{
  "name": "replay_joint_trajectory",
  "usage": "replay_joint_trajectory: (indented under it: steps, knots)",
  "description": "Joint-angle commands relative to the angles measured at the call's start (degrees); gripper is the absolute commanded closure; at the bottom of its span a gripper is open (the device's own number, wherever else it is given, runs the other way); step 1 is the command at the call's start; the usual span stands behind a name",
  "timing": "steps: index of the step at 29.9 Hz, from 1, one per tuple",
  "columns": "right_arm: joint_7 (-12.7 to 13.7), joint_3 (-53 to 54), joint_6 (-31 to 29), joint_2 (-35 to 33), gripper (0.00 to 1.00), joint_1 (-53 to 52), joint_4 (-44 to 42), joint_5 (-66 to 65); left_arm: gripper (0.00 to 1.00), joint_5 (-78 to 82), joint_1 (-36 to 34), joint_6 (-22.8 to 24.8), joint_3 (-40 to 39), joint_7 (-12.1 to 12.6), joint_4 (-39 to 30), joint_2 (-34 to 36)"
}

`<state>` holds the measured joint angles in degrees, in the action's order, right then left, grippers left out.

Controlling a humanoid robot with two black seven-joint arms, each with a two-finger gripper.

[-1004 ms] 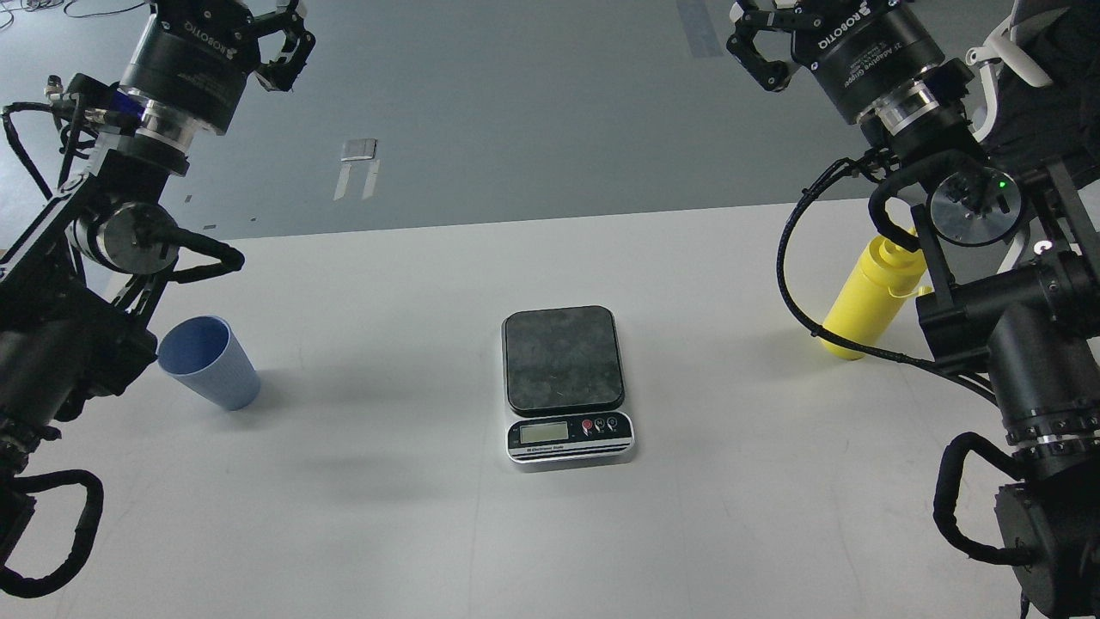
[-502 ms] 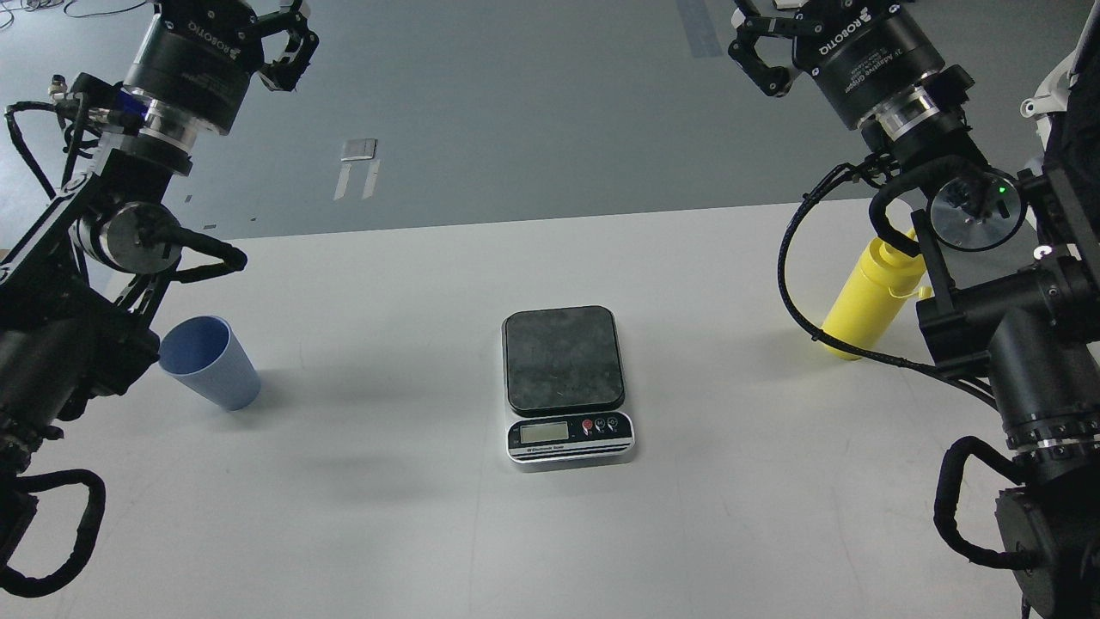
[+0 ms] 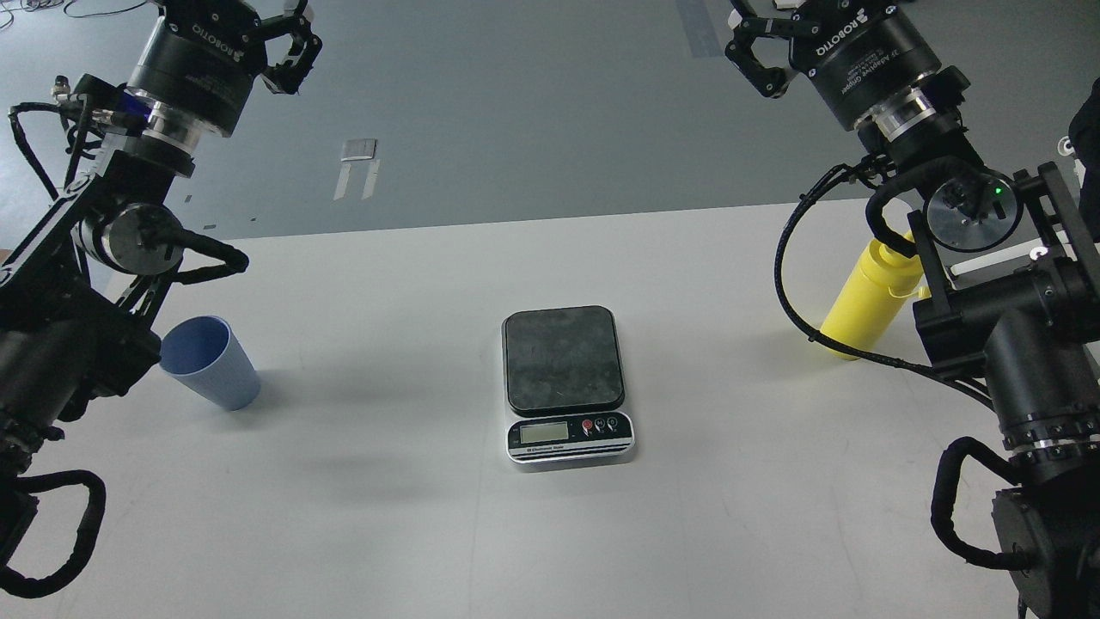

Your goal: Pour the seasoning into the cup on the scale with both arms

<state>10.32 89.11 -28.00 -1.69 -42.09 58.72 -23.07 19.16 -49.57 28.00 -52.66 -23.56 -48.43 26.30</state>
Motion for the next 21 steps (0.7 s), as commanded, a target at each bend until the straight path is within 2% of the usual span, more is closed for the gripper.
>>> replay_joint_trajectory:
  steps: [1,21]
  knots:
    - [0.0,0.0,0.0,0.0,0.00,0.1,0.0,0.0,0.01,0.0,-0.1,0.0,0.0,-0.1,0.0,0.0]
    - [0.0,-0.1,0.0,0.7,0.00,0.3,0.0,0.0,0.01,0.0,-0.1,0.0,0.0,-0.1,-0.1,-0.1]
